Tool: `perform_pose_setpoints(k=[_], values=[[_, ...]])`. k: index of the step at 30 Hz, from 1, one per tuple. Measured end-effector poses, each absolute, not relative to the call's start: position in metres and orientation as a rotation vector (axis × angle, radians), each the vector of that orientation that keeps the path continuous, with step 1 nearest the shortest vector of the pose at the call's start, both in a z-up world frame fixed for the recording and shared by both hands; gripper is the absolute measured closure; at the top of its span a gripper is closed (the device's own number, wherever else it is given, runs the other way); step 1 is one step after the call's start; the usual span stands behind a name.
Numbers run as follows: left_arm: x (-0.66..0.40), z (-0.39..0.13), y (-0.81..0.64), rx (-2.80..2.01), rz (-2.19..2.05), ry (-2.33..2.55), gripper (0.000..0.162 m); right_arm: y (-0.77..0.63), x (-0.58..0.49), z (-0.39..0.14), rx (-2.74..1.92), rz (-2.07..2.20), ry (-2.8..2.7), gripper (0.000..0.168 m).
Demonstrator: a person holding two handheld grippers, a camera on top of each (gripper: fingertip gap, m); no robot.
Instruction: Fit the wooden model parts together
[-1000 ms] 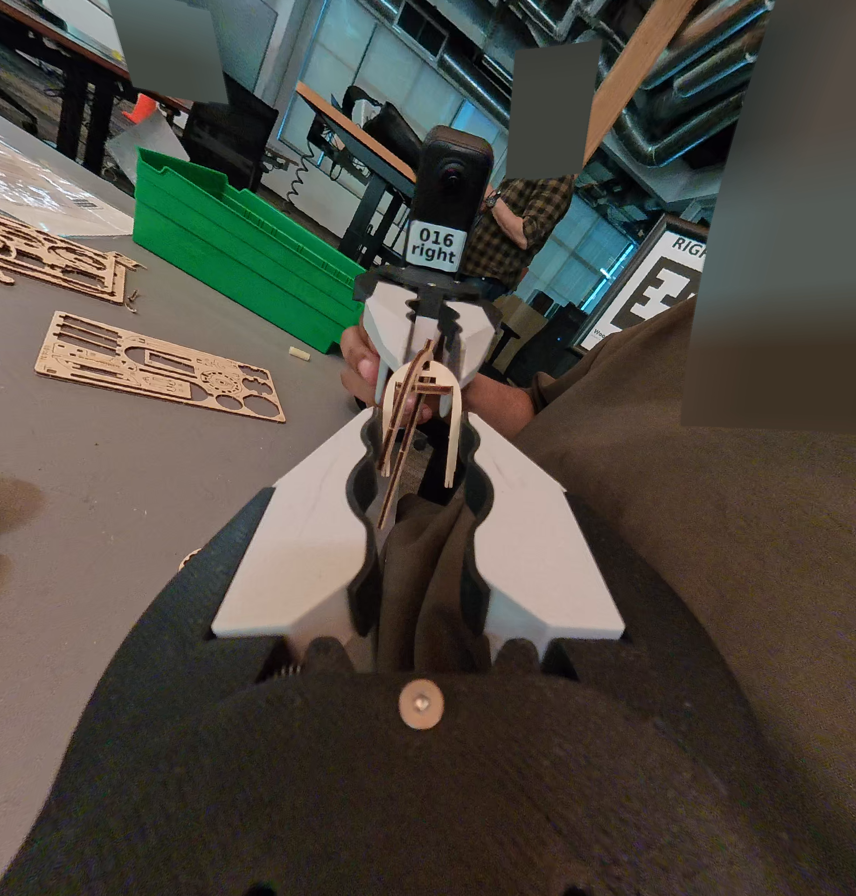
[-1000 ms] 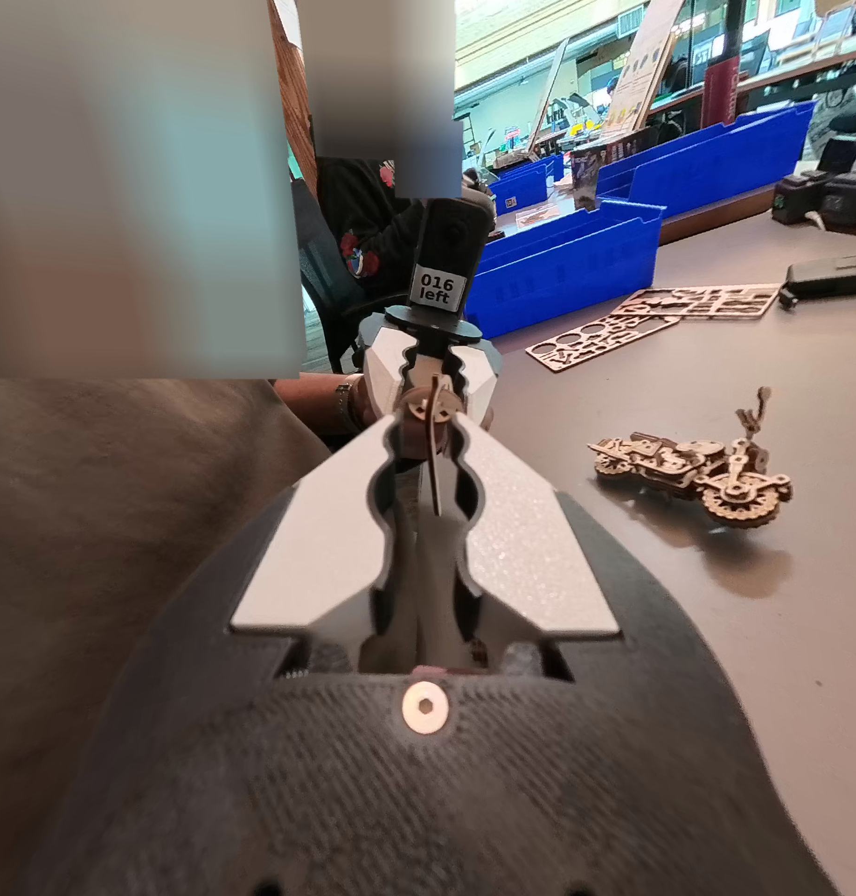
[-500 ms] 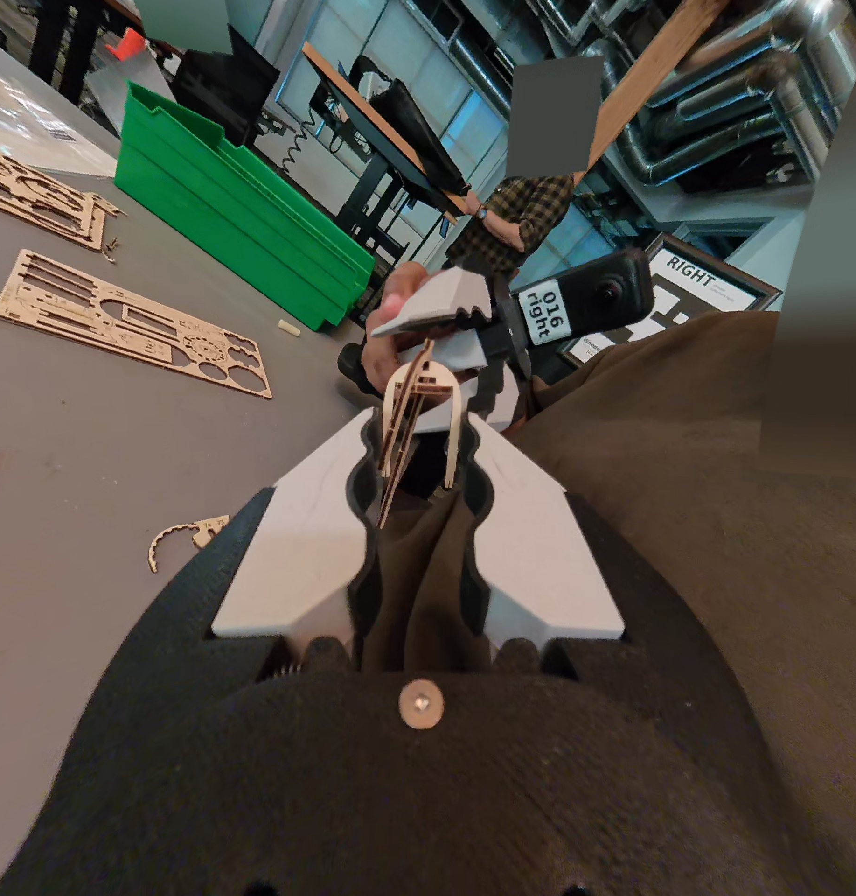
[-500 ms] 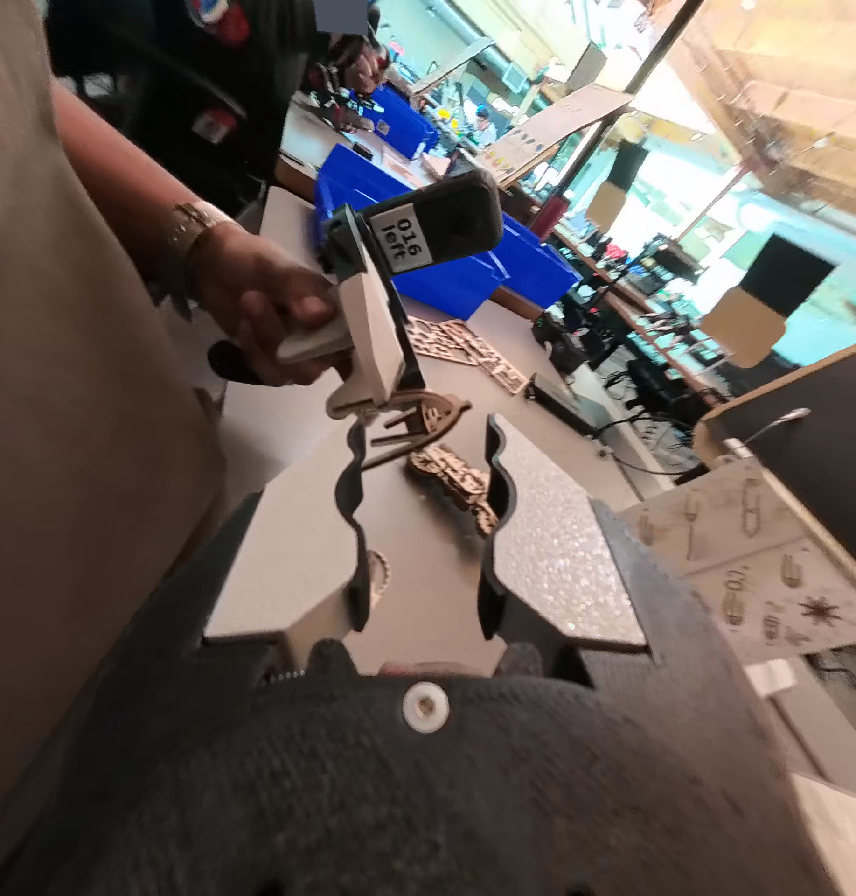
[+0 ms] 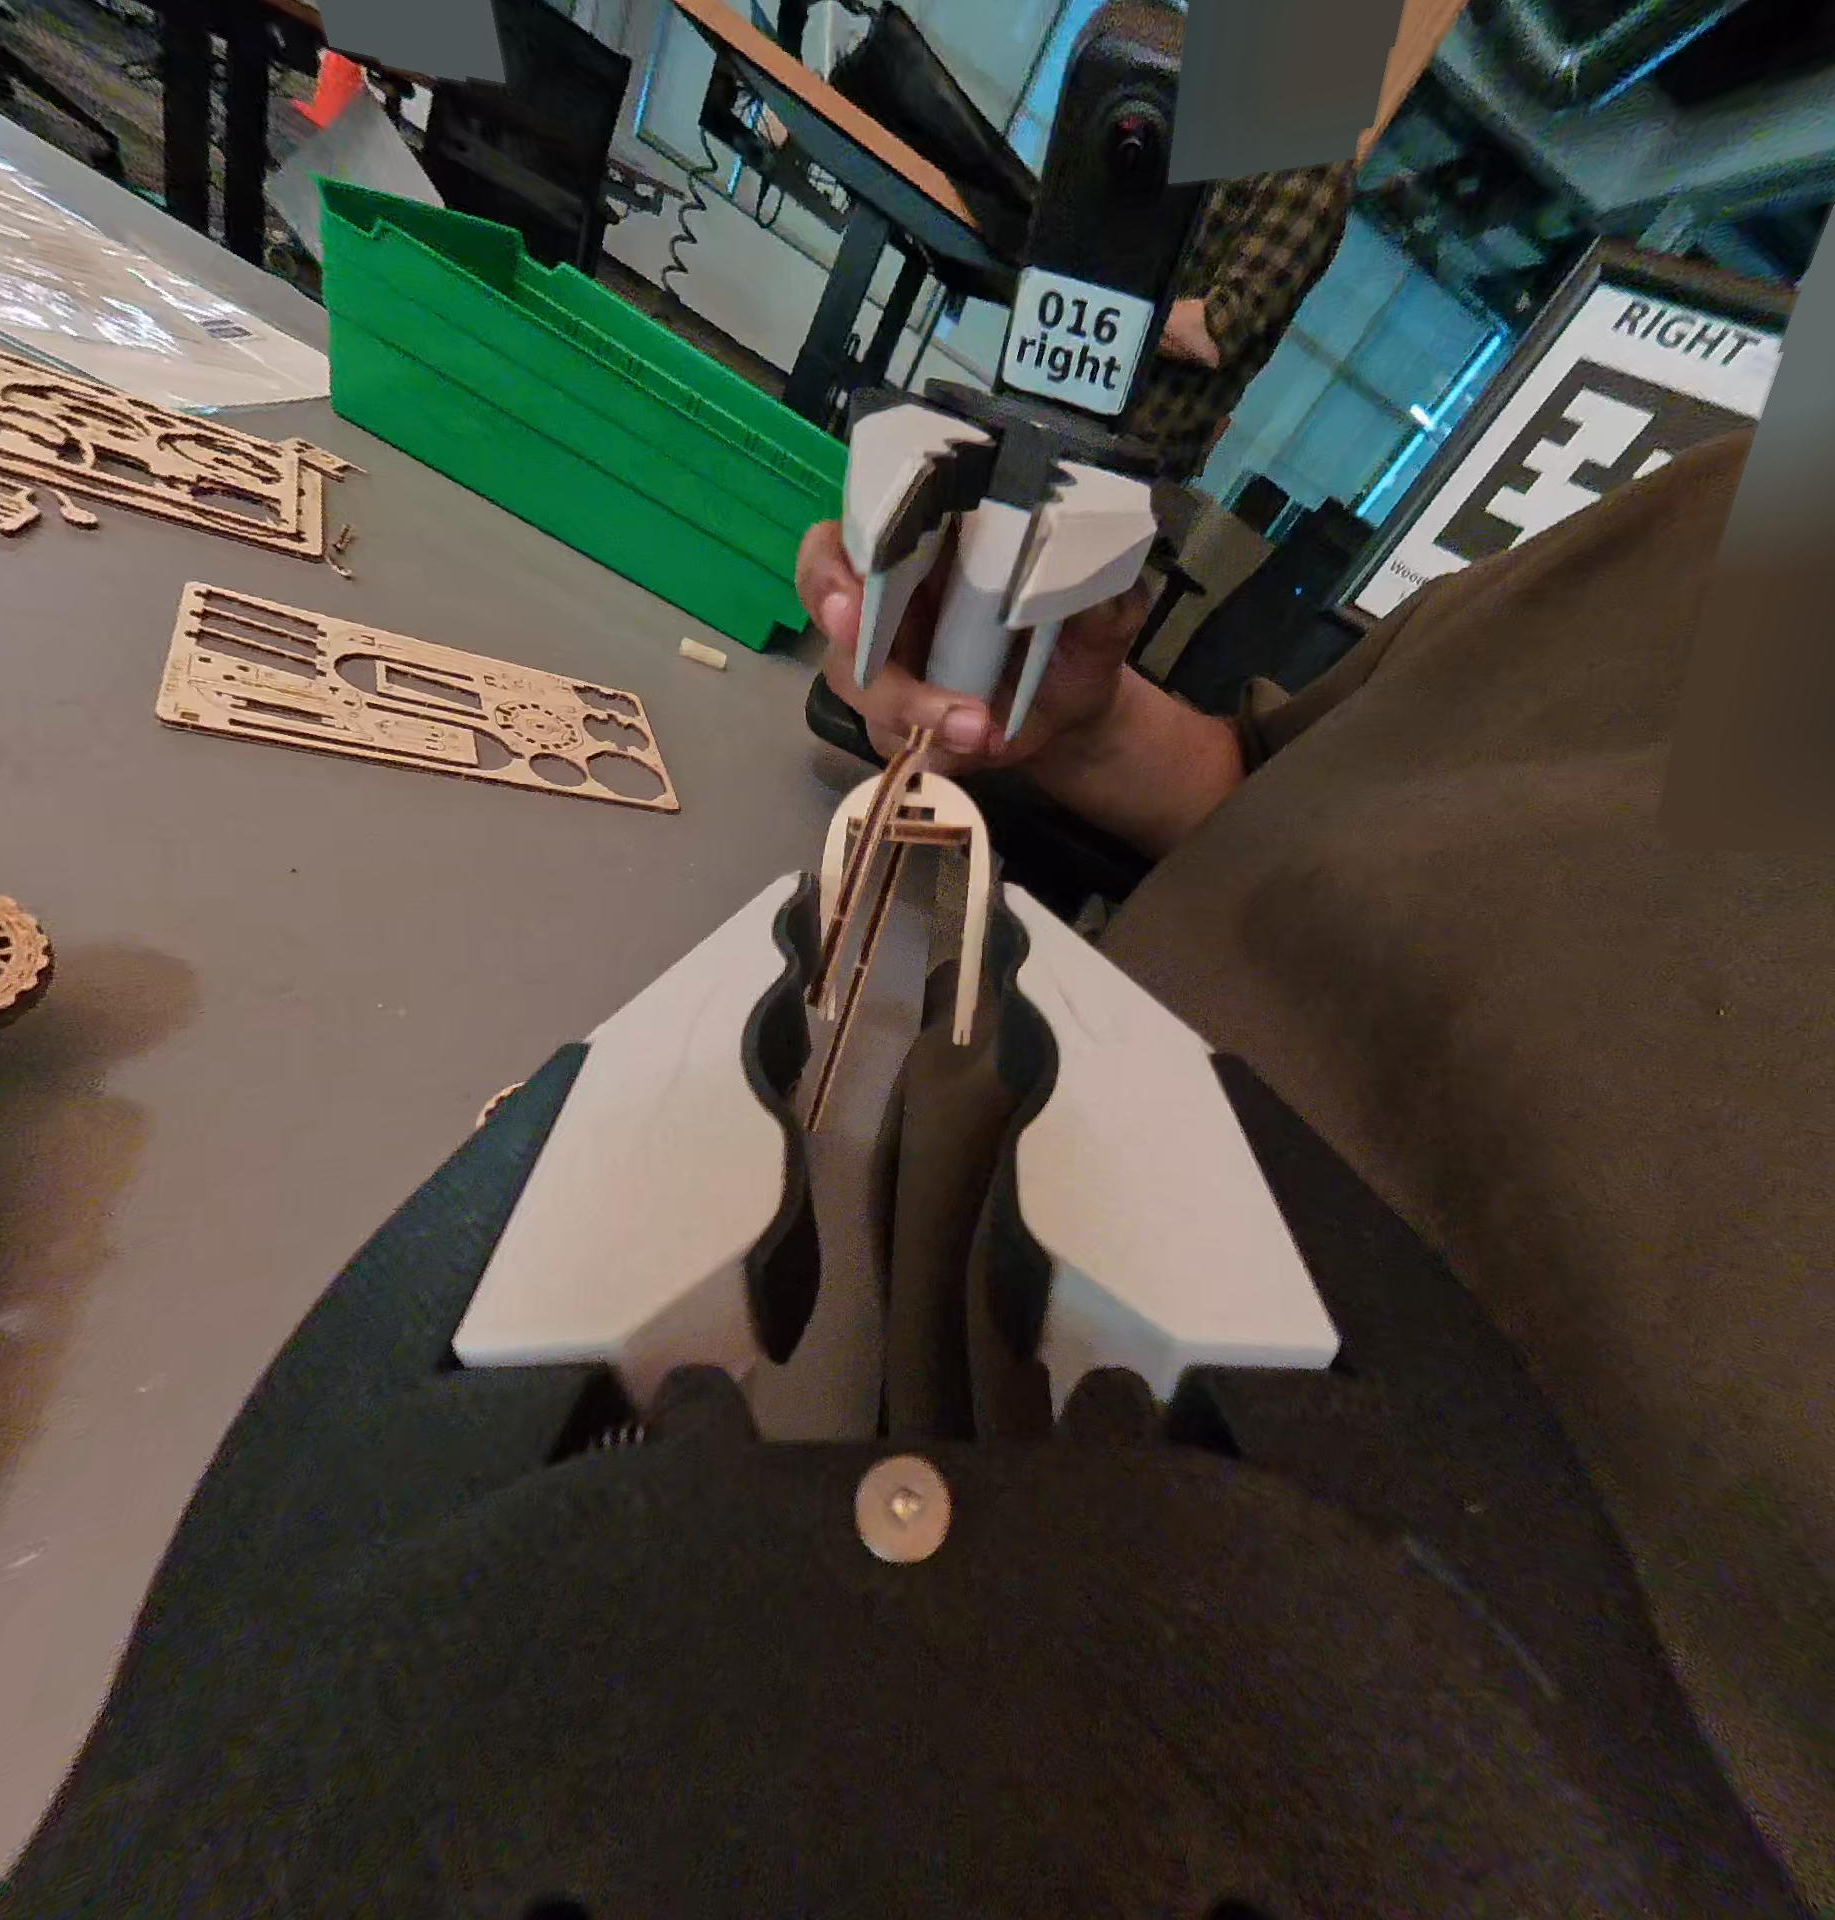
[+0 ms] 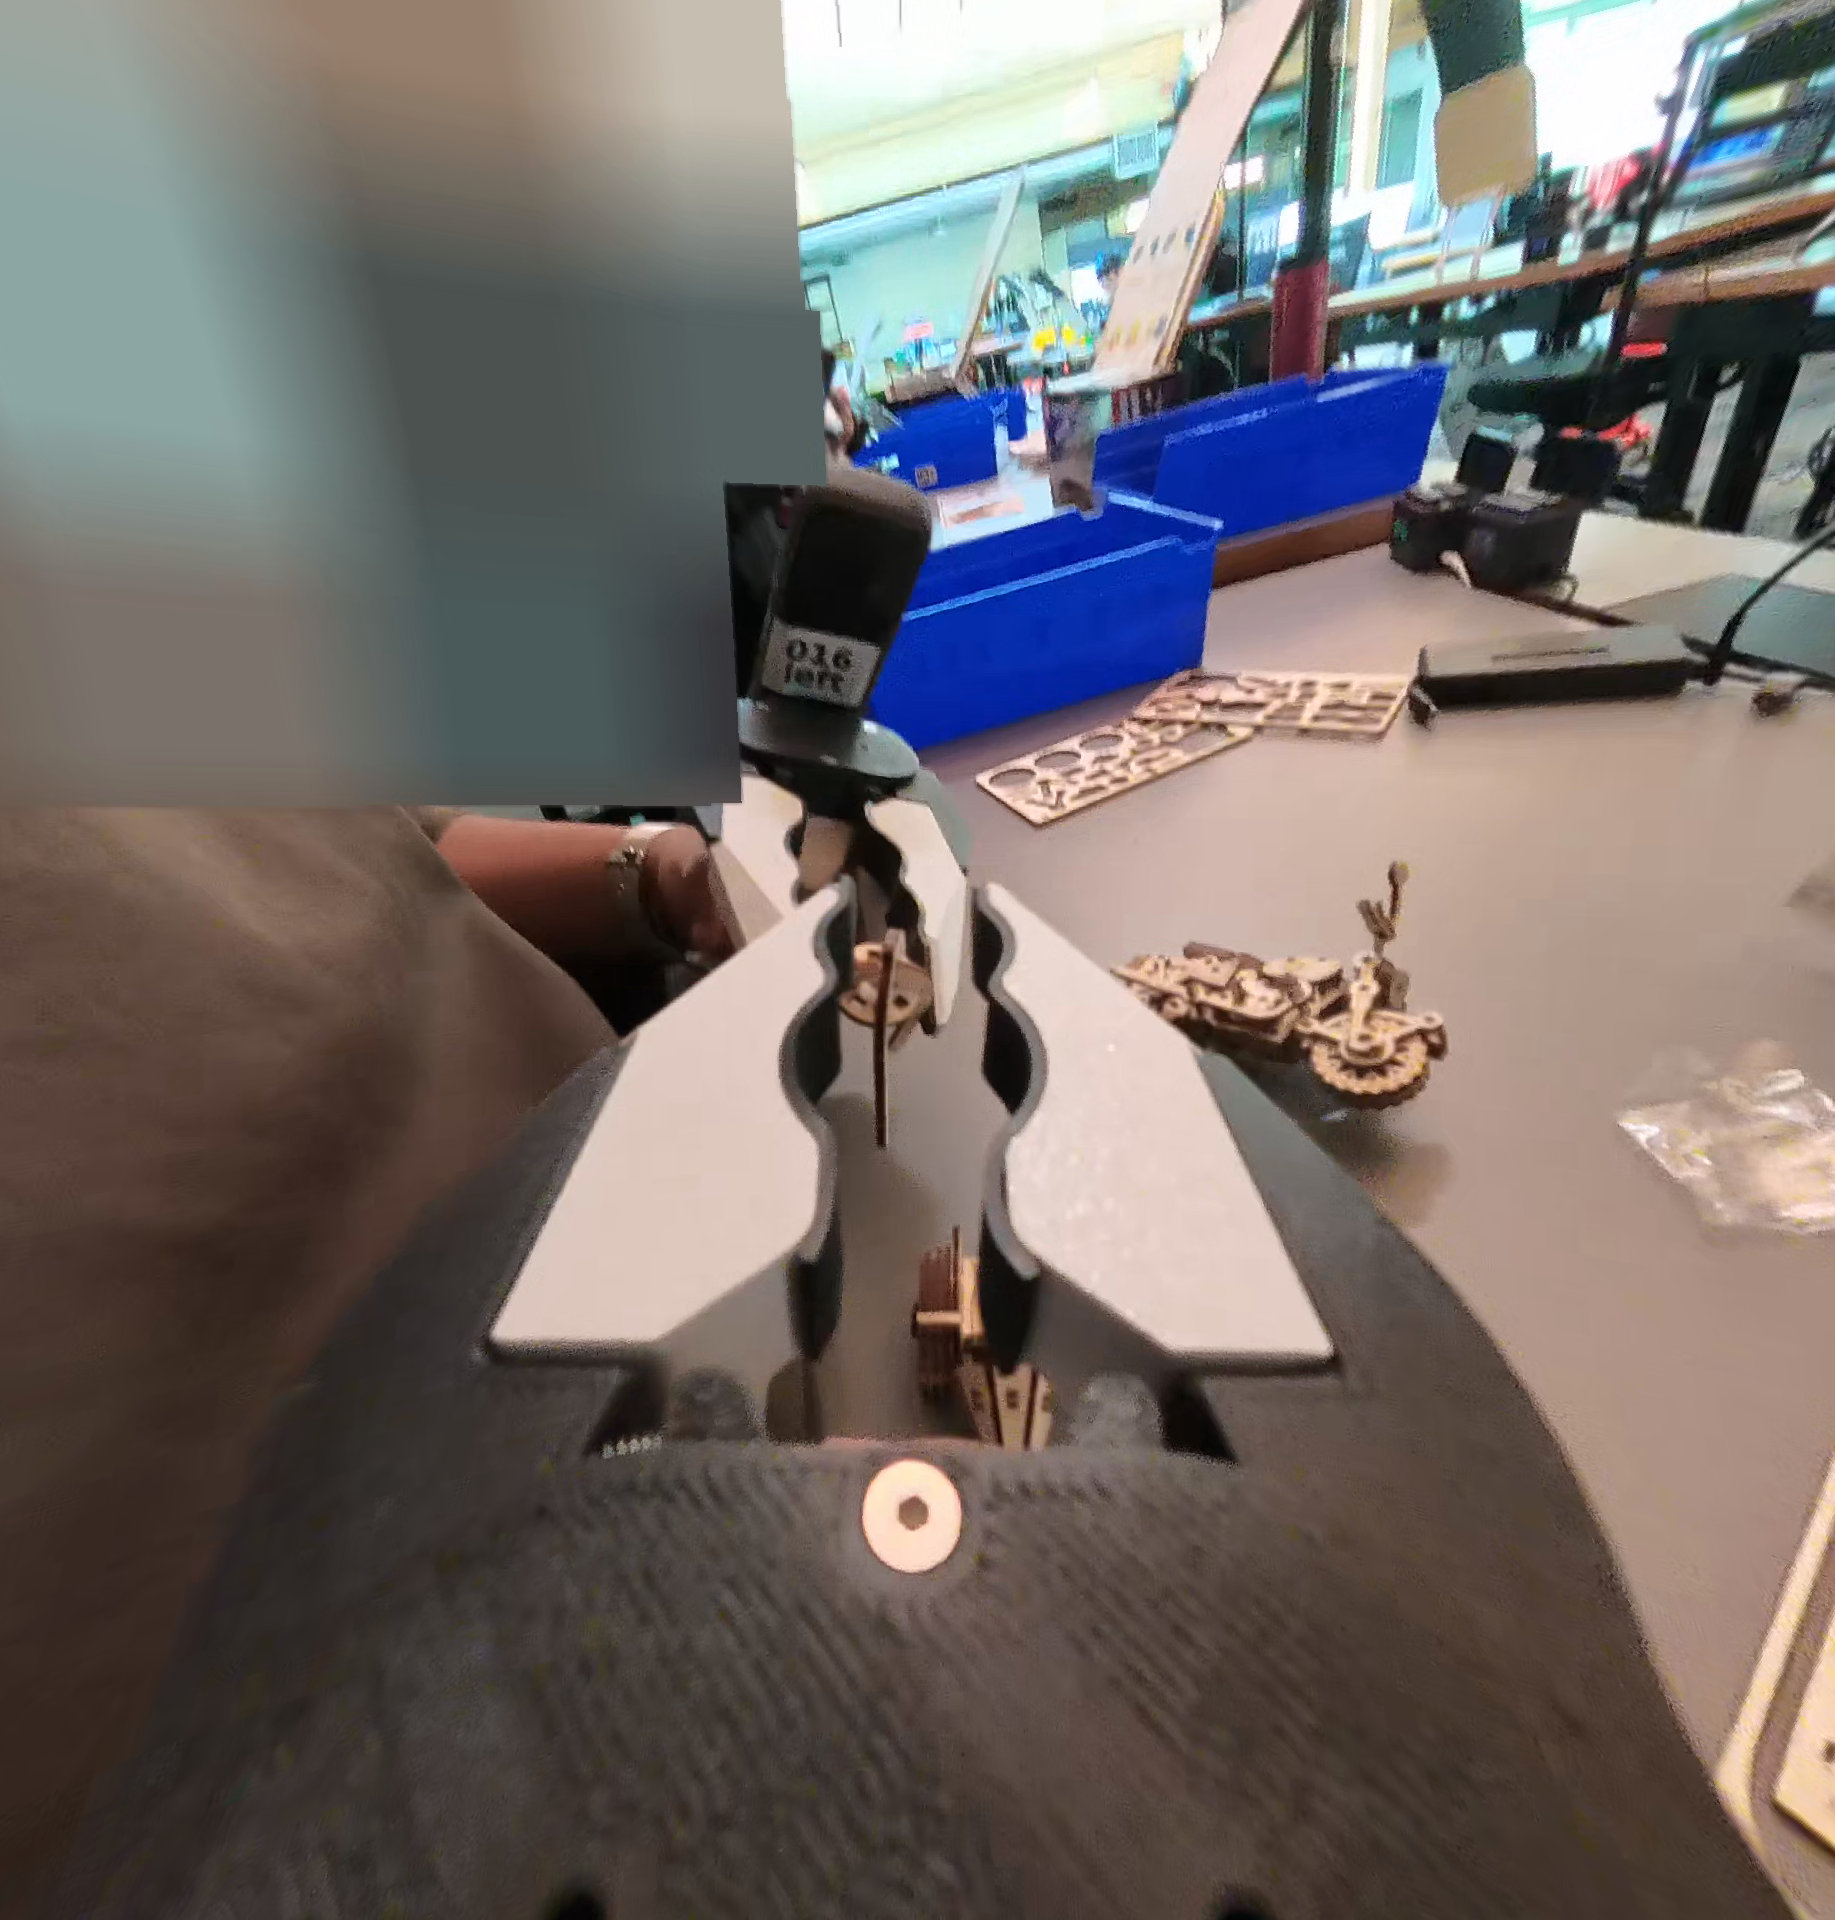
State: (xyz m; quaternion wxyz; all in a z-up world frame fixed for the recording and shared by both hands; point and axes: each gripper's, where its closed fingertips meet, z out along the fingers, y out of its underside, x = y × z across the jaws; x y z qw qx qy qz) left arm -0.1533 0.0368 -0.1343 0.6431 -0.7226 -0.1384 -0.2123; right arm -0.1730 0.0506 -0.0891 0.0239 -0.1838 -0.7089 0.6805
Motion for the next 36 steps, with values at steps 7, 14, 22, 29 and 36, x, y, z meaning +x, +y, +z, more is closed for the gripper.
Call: perform_pose_setpoints(k=[7,14,22,29,36], values=[[-0.146,-0.136,0.039,-1.664,-0.503,-0.286,0.132,0.036,-0.163,-0.109,-0.502,1.978,-2.320,0.153],[-0.142,-0.136,0.039,-1.670,-0.515,-0.272,0.132,0.033,-0.160,-0.112,-0.520,2.024,-2.363,0.165],[-0.140,-0.135,0.039,-1.662,-0.532,-0.266,0.132,0.033,-0.158,-0.111,-0.544,2.089,-2.380,0.167],[-0.142,-0.136,0.040,-1.666,-0.515,-0.267,0.132,0.031,-0.156,-0.110,-0.551,2.114,-2.392,0.167],[-0.142,-0.136,0.040,-1.667,-0.511,-0.268,0.132,0.031,-0.156,-0.110,-0.557,2.109,-2.392,0.167]])
